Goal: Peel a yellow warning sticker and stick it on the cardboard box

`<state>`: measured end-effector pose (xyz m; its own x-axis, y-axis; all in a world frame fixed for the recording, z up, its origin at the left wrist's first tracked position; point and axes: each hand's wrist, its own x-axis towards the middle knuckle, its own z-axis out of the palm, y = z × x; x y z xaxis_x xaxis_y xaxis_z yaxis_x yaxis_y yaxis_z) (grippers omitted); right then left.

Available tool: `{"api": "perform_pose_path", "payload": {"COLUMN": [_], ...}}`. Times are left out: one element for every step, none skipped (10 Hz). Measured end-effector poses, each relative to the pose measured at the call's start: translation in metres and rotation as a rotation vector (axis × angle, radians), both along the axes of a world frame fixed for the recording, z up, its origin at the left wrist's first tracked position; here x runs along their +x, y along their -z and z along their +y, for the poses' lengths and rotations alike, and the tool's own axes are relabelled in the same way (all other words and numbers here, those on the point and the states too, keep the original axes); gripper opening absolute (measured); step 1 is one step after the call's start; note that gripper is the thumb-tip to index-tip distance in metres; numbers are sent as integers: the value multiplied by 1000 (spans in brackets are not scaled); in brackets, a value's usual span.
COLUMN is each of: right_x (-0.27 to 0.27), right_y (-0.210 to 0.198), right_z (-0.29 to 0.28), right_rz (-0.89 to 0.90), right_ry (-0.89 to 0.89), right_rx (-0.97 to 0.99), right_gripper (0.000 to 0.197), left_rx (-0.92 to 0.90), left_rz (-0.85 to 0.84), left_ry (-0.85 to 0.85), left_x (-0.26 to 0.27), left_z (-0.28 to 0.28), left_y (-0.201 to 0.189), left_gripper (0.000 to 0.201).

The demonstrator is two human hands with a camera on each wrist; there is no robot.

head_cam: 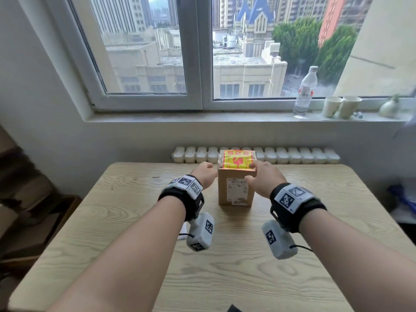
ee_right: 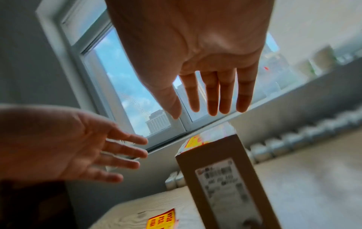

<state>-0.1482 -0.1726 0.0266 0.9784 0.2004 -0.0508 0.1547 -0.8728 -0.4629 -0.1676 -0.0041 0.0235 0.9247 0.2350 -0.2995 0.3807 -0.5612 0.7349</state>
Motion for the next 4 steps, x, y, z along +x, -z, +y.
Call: {"api": "perform_pose_path", "payload": {"right_x": [3,15,26,38], "right_y": [-27,-56,-88,-119], "right_z": [4,6,10,18], "right_rz": [-65,-49,-54,-92], "right_ry": [-37,-58,-70,-50], "right_rx": [-137,-220,-266,-229], "right_gripper": [43,43,42,44], "left_rx": [135,301,363,305], "left_rz": [2,-30,-70,-208], "left_ry": [62,140,157,104], "left_x": [4,12,20,32], "left_z": [2,8,13,13], "left_y": [-24,-54,-94,-127], "left_gripper": [56,57,51,44]}}
